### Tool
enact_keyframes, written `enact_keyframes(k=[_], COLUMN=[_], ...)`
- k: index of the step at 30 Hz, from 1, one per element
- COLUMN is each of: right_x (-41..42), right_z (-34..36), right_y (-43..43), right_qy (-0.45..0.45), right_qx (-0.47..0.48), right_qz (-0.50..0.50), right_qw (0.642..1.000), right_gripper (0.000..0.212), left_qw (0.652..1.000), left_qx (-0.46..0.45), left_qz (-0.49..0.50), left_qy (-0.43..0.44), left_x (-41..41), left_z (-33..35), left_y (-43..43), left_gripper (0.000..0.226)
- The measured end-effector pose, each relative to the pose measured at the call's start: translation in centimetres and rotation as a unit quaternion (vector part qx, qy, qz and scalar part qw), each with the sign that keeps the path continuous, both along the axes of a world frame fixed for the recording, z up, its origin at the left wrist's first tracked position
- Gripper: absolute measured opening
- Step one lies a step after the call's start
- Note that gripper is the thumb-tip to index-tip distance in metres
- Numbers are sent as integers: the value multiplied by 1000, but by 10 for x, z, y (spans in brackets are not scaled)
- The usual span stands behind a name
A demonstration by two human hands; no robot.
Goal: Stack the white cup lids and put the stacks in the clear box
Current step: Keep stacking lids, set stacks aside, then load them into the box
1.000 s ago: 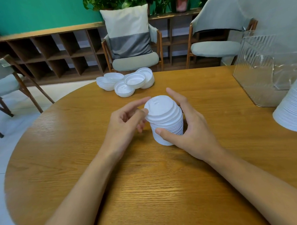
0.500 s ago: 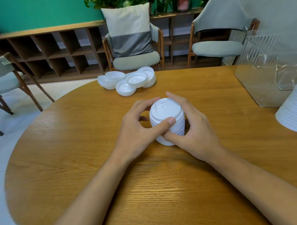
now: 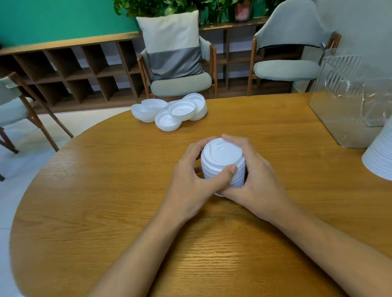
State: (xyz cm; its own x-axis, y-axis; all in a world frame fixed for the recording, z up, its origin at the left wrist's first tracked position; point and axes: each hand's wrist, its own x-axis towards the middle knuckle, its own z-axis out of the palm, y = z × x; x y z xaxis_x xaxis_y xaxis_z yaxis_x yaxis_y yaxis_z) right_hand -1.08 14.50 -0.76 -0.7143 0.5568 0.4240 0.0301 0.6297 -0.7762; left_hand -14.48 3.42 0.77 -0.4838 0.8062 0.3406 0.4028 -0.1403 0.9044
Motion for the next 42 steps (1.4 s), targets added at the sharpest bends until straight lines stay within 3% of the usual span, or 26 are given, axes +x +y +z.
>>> enact_keyframes(k=[5,9,12,16,25,29,42], right_x=[0,4,5,3,2,2,5], right_z=[3,5,5,4,1,1,5], right_y=[5,18,24,27,28,28,26], right_qy=[-3,0,-2,-2,-2,-4,-1], right_qx=[25,31,22,21,8,9,17], right_qz=[-10,-33,-38,-36,-28,-27,-31], right_qw=[1000,999,999,999,1000,1000,999], right_gripper=[86,86,87,87,86,86,88], left_qw=[999,995,967,934,878,858,909], left_qx=[-12,-17,-43,-79,-184,-187,-108], left_qz=[-21,80,173,198,272,288,217], left_qy=[38,59,182,286,349,382,338], left_x=[-9,-37,-62,-92,-132,-129,-56], left_z=[-3,-9,-22,-23,-15,-16,-10], left_y=[-1,1,8,29,62,61,24], left_gripper=[61,52,41,41,40,30,17])
